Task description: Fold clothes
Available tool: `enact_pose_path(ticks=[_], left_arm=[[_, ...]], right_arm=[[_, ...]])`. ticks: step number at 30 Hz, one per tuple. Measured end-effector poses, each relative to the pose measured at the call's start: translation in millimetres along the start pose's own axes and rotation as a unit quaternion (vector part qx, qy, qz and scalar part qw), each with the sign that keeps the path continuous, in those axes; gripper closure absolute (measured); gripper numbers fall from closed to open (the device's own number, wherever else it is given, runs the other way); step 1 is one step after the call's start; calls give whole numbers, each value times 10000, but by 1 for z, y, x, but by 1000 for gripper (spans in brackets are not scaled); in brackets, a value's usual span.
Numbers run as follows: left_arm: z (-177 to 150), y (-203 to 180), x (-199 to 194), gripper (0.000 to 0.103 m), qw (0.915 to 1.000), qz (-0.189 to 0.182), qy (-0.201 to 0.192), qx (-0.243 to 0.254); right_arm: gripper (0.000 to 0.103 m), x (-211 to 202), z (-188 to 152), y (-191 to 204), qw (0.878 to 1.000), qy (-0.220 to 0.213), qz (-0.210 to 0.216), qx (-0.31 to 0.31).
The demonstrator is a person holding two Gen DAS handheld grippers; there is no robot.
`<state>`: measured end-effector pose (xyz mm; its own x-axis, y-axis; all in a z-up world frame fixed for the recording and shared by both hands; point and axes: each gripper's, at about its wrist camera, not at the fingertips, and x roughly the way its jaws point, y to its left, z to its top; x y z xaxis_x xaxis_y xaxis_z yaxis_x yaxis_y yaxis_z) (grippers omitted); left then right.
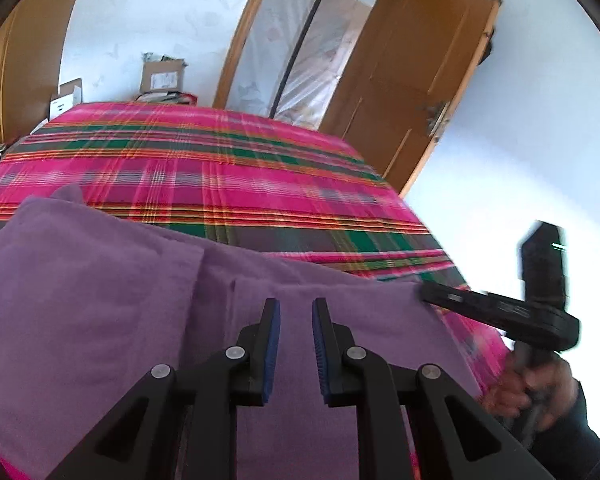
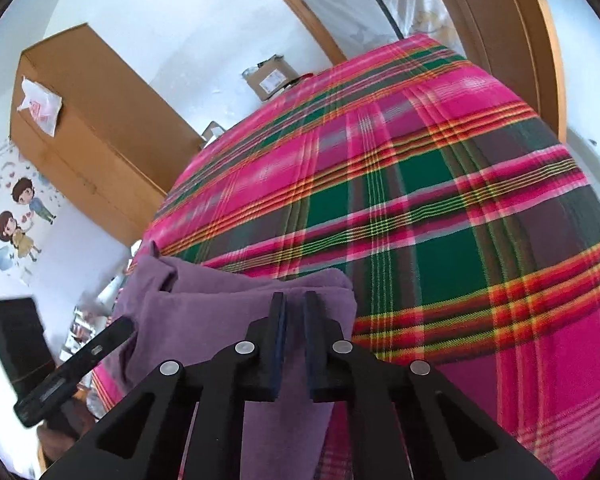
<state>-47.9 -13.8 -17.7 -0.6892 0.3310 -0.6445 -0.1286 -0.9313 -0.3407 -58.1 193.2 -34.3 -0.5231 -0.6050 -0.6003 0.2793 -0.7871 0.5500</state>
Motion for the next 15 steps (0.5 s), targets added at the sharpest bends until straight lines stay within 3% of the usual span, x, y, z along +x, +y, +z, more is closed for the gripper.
enact_pose_path(ticks=[4,7,9,11,15], left_arm=[[1,14,26,91,9993,-48,323,-208],[-4,19,13,91,9988,-269,172,-361],[-10,23,-2,91,9980,-424,1,-467],[-19,26,-19,91,9974,-457,-159,-542],[-35,27,-36,91,9971,-501,-221,-530]], right_arm=[[90,-15,-8,19,9992,-67,187,-336],[88,-16,-17,43,9964,50,358,-767],[80,-11,-24,59,9931,132,458,-1075],[74,-6,-32,75,9886,215,554,-1382],[73,14,-46,98,9797,423,555,-1878]])
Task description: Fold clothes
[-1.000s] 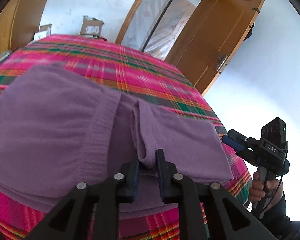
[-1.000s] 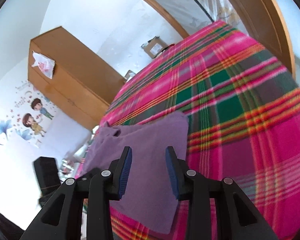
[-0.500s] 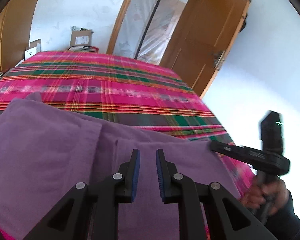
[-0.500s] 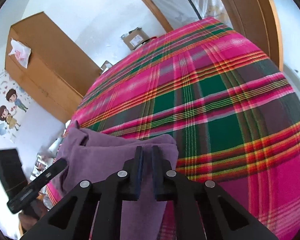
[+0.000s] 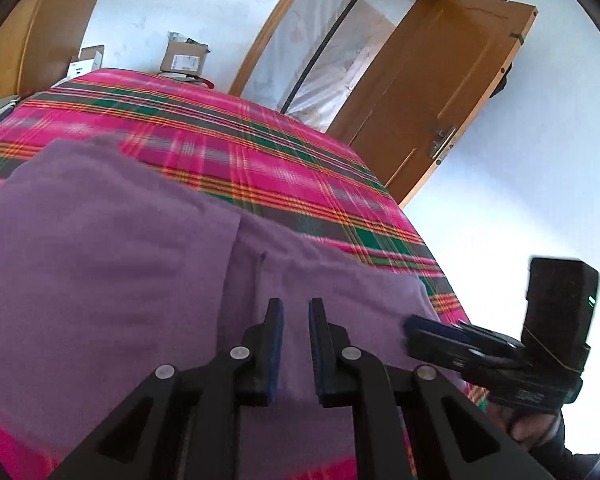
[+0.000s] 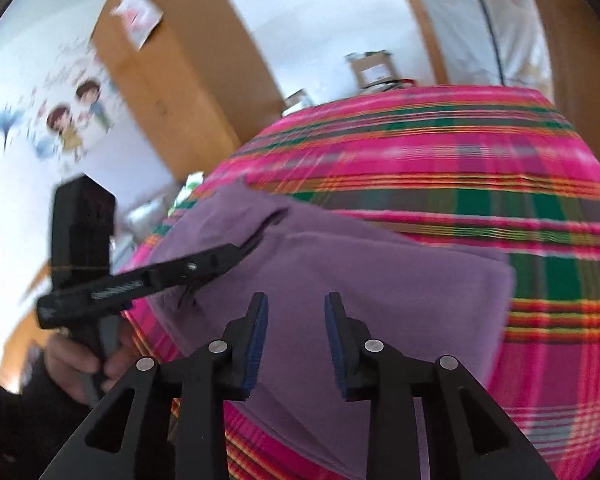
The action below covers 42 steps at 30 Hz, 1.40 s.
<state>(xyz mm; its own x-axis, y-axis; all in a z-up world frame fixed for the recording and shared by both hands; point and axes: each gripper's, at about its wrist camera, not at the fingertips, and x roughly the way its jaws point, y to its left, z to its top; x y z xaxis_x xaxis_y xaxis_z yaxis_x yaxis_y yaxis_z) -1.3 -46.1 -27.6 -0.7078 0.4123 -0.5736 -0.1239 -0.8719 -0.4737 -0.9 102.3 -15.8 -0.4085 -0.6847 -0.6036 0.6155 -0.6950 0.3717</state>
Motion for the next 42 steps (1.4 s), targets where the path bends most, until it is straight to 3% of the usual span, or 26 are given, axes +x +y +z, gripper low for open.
enact_pose_path(ticks=[8,11,14,29,36,42], left_arm=[[-21,-10,-5,91,9990,5,140,431],[-25,-5,3,91,9990,-5,294,332],[-27,-5,5,91,9991,-45,297,312],[-28,0,5,91,9991,-119,252,309],[-29,0,4,91,9992,-104,248,307],[-30,0,3,91,9991,-106,242,318]], right_arm=[[73,31,-7,17,9982,369,-121,-460],[96,34,-8,18,9964,402,-363,-646],[100,32,-8,19,9948,376,-546,-779],[103,-2,0,-1,9965,-254,-734,-305],[89,13,-4,29,9941,98,-432,-993],[89,33,-7,27,9925,402,-502,-1042]])
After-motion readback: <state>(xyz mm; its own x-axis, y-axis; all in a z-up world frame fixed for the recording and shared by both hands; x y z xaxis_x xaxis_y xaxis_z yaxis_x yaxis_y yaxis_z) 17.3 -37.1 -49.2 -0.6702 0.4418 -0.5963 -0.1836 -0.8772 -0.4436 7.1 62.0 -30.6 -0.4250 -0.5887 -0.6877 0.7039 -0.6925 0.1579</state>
